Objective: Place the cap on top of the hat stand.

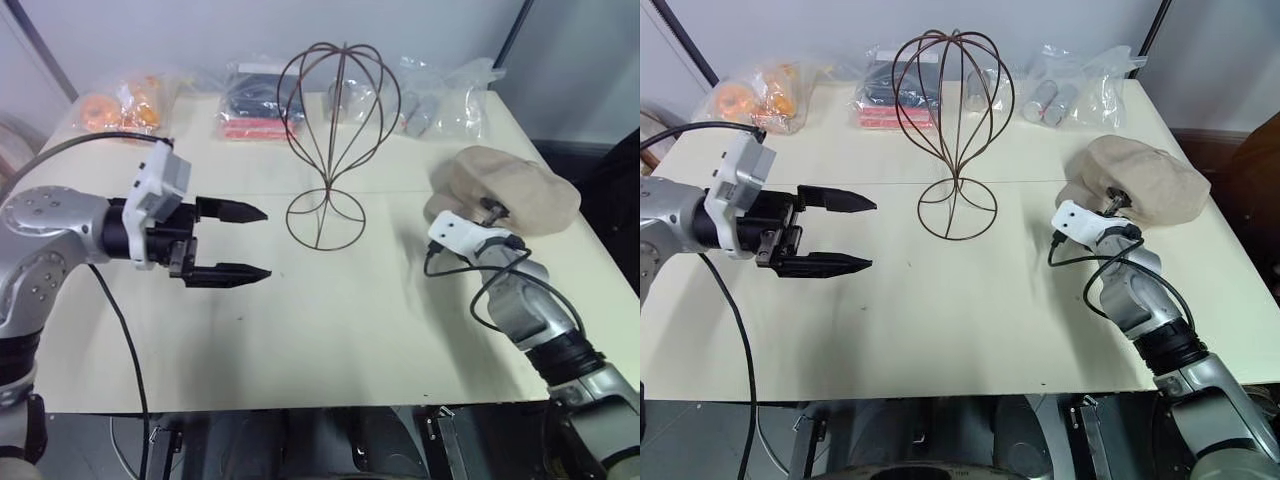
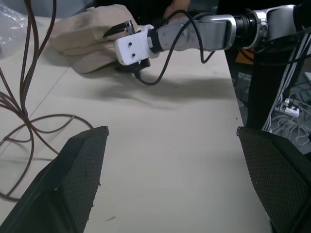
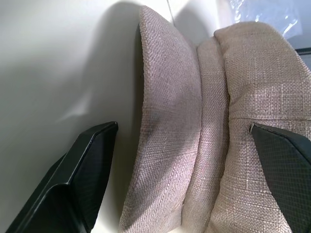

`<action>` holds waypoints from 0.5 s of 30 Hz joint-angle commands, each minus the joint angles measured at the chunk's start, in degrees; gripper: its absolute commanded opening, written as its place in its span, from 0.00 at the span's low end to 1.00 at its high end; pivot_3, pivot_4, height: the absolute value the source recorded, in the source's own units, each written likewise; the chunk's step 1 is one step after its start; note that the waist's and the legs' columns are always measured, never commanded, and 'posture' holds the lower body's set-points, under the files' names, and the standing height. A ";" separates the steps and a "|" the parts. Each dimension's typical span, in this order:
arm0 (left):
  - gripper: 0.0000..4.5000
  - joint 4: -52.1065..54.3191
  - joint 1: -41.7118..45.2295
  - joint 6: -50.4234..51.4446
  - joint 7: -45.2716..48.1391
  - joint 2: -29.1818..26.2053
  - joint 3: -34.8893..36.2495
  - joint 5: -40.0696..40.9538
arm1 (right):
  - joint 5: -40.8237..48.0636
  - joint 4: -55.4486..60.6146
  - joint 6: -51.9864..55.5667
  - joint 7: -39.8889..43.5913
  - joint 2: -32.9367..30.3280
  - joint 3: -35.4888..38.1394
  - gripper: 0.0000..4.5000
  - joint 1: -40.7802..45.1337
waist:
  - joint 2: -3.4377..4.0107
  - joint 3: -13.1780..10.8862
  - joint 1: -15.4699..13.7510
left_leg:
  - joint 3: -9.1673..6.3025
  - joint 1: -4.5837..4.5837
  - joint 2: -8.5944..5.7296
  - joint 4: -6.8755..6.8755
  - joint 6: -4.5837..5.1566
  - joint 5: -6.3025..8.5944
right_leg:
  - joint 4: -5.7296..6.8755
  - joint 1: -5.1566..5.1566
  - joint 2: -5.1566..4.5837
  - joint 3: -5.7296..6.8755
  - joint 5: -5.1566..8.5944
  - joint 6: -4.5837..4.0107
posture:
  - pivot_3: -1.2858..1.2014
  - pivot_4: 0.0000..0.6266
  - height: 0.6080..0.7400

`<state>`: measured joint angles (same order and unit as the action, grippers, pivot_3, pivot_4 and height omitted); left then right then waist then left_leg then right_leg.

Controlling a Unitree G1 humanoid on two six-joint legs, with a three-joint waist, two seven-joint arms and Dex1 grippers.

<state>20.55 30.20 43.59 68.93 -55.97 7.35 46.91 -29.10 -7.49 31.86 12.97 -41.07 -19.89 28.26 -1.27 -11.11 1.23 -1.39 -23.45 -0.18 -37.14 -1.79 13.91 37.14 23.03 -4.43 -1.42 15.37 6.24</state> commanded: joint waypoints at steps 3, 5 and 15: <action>1.00 2.40 1.56 1.35 -1.22 -0.46 1.45 1.92 | -0.62 -4.87 -3.98 -0.42 1.28 1.54 0.46 0.41 | 0.00 0.00 -0.03 | -0.01 0.00 0.00 -0.01 0.00 0.00 | 0.00 -0.01 0.00 0.00 0.00 0.00 | 0.52 0.24 1.00; 1.00 2.65 1.60 1.61 -1.68 -0.44 1.57 2.18 | -0.61 -5.44 -4.64 -0.39 1.54 2.09 0.23 0.23 | 0.00 0.00 -0.06 | -0.01 0.00 0.00 -0.01 0.00 0.00 | 0.00 -0.02 0.00 0.00 0.00 0.00 | 0.52 0.24 1.00; 1.00 3.56 -0.97 3.64 -7.20 -0.42 6.85 5.22 | -2.58 5.37 -8.47 -0.22 -1.17 8.76 0.00 1.07 | 0.06 -0.04 0.04 | -0.09 0.04 0.00 0.00 0.00 0.00 | 0.00 -0.06 0.02 0.01 0.00 0.00 | 0.52 0.24 1.00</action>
<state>22.94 29.33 47.01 62.96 -55.98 11.13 50.77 -31.37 -7.51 25.33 12.20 -40.89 -13.71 28.09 -1.21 -11.15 1.27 -1.48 -23.41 -0.18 -37.13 -1.79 13.91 37.15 23.00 -4.42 -1.42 15.37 6.23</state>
